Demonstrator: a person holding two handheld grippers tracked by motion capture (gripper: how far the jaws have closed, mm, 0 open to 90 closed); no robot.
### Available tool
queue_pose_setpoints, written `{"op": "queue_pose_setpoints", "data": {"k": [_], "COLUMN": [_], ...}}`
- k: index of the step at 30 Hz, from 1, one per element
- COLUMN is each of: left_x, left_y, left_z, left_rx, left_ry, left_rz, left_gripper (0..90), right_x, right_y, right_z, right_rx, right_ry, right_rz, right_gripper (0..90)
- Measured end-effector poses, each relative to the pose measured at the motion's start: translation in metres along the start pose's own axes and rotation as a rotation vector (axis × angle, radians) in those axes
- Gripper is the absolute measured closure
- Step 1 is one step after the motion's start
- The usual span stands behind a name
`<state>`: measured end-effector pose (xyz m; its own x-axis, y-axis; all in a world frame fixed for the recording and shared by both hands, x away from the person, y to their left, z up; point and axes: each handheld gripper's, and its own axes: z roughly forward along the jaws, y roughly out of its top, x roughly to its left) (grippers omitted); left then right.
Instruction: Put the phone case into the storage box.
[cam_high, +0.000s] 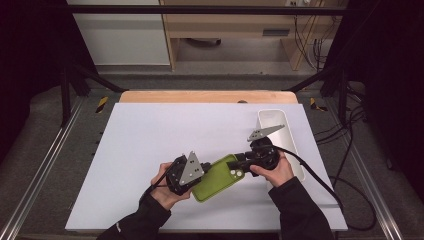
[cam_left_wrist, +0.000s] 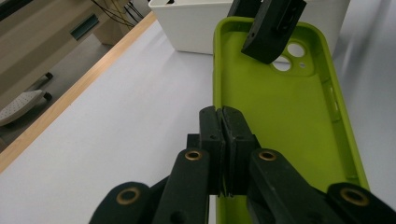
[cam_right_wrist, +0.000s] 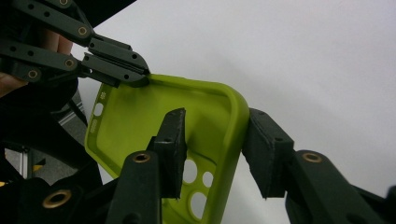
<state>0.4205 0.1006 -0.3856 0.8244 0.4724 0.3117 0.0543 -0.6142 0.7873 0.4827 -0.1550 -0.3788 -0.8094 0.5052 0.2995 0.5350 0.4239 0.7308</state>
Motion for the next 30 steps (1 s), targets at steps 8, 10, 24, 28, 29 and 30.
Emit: {"op": "queue_pose_setpoints", "data": {"k": [8,10,24,28,29,30], "left_x": [-0.0006,-0.0008,-0.0016,-0.0024,-0.0025,-0.0027], "left_y": [-0.0015,-0.0019,-0.0019,-0.0016,-0.0016,-0.0016], "left_z": [-0.0001,0.0002,0.0014,0.0016,0.0017,0.0019], "left_rx": [0.007,0.011,0.022,0.023,0.024,0.024], "left_ry": [0.002,0.002,0.004,0.004,0.003,0.003], "left_rz": [0.007,0.012,0.031,0.035,0.035,0.036], "left_gripper": [88.0,88.0,88.0,88.0,88.0,87.9], "right_x": [-0.0007,-0.0008,0.0002,0.0007,0.0008,0.0008], "right_y": [0.0004,0.0006,0.0008,0.0006,0.0005,0.0005], "right_z": [-0.0021,-0.0028,-0.0065,-0.0069,-0.0069,-0.0070], "right_rx": [0.003,0.003,0.018,0.025,0.028,0.029], "right_ry": [0.008,0.010,0.011,0.006,0.006,0.006], "right_rz": [0.014,0.019,0.022,0.020,0.021,0.021], "right_gripper": [69.3,71.4,78.3,78.7,78.8,78.9]}}
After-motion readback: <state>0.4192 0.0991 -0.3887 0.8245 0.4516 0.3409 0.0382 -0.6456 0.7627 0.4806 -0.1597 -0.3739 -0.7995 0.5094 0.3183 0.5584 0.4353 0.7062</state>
